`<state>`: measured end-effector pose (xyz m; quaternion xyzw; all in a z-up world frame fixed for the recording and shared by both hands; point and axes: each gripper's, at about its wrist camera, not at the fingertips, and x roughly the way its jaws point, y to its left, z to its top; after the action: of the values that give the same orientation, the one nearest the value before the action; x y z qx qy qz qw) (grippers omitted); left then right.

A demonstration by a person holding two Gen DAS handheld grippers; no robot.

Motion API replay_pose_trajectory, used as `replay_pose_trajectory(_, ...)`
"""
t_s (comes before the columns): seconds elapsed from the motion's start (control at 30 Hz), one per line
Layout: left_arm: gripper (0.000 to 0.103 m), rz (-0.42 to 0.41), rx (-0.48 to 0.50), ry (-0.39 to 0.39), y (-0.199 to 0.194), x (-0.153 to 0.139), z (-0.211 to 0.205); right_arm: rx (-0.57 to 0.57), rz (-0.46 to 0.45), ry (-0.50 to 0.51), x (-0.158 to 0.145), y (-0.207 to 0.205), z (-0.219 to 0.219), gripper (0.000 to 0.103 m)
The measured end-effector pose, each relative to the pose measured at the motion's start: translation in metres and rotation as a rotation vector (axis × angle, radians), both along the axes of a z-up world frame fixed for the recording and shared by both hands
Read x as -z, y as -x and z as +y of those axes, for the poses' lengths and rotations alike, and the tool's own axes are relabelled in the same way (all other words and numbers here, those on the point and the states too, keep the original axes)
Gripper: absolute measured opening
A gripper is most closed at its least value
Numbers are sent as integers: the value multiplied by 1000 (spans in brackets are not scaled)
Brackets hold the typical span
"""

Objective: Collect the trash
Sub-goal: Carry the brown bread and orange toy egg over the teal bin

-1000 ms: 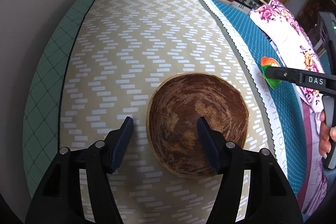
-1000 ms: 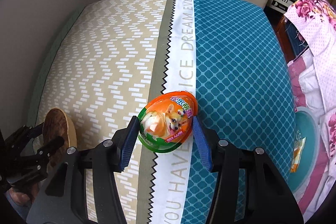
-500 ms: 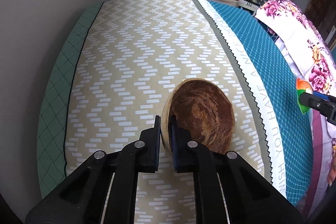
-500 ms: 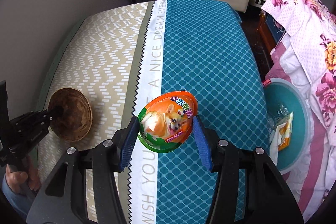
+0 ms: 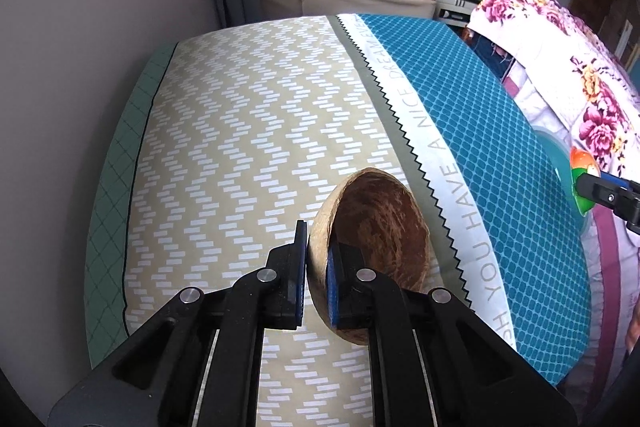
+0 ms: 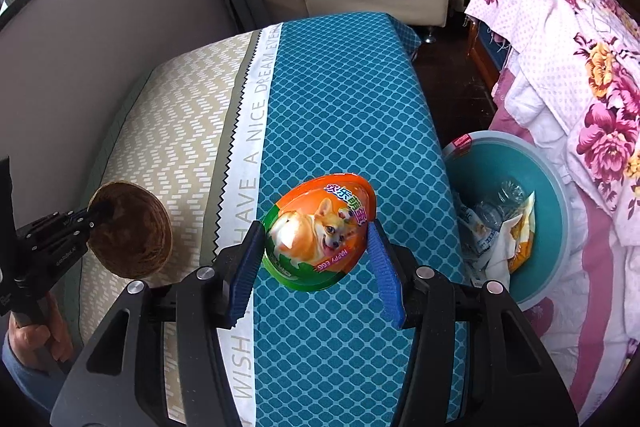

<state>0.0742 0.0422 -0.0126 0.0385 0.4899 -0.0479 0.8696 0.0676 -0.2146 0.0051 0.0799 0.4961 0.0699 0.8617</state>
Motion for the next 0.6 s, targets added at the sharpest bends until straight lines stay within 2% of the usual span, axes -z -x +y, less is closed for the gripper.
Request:
replay_pose_trajectory(0.27, 9, -24, 61, 13, -7, -17, -39, 49, -27, -6, -5, 8, -34, 50)
replay_pose_trajectory(0.6, 9, -39, 211, 41, -22, -29, -136, 136, -70, 3, -17, 14, -91, 50)
